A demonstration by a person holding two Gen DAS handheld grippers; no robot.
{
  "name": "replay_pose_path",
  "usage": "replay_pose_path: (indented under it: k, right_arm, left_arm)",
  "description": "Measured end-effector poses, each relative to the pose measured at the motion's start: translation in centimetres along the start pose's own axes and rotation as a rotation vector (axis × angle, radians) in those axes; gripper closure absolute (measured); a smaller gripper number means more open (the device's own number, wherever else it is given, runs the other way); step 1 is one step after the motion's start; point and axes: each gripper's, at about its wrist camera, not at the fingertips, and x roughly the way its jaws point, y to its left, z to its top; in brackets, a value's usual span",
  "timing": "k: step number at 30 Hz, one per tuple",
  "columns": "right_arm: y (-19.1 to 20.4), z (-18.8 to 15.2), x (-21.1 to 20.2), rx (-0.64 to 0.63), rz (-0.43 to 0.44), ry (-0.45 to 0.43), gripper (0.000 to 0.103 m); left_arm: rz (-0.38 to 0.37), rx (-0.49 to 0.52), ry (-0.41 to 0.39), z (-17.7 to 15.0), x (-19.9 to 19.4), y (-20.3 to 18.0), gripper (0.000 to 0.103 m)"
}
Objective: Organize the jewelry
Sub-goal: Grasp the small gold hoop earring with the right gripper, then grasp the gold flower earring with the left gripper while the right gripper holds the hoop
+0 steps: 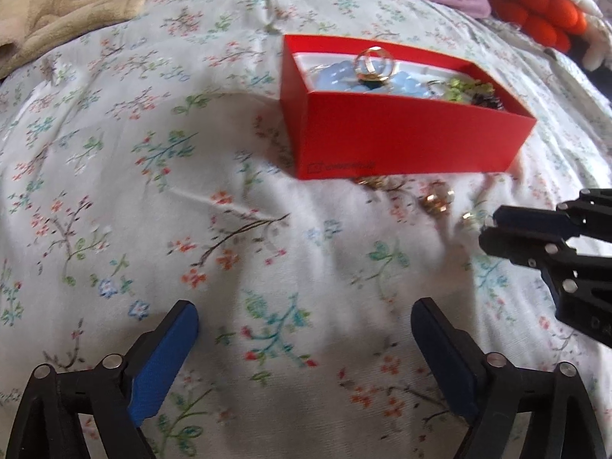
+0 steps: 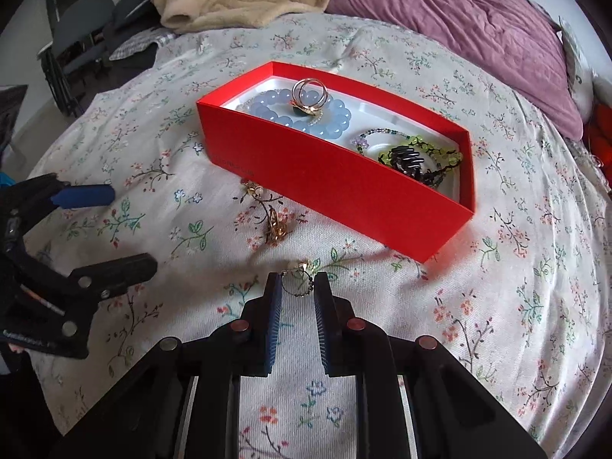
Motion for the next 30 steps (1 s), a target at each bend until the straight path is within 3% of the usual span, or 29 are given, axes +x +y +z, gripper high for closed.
replay_pose_path:
  k: [7,12,13,25,30]
  right_arm:
    - [-1.2,-1.7,-2.5,0.000,0.001,-0.029,0.085]
    - [-2.2,-2.9,-3.2,0.019,-0.006,-0.019,0.085]
    - [-2.4,-3.1,-3.2,0.022,-0.008,-0.016,0.085]
    - [-3.3,-3.5,-3.7,0.037,-0.006,-0.010,0.084]
    - [-3.4,-3.5,-3.4,0.041,-0.011,0.002,0.085]
  left_arm:
    - [-0.066,0.054,-0.036,0.9,0.4,-2.3,0.022]
    - [-0.162,0.025,-0.051,1.7,1.3,-3.2,0.046]
    - [-0.173,0.023,-0.051,1.8,1.5,-3.4,0.046]
    - [-0.155,0.064,-0.080,3.1,3.3,-5.8,0.064]
    - [-0.137,0.052,-0.076,3.6,3.7,-5.9,0.082]
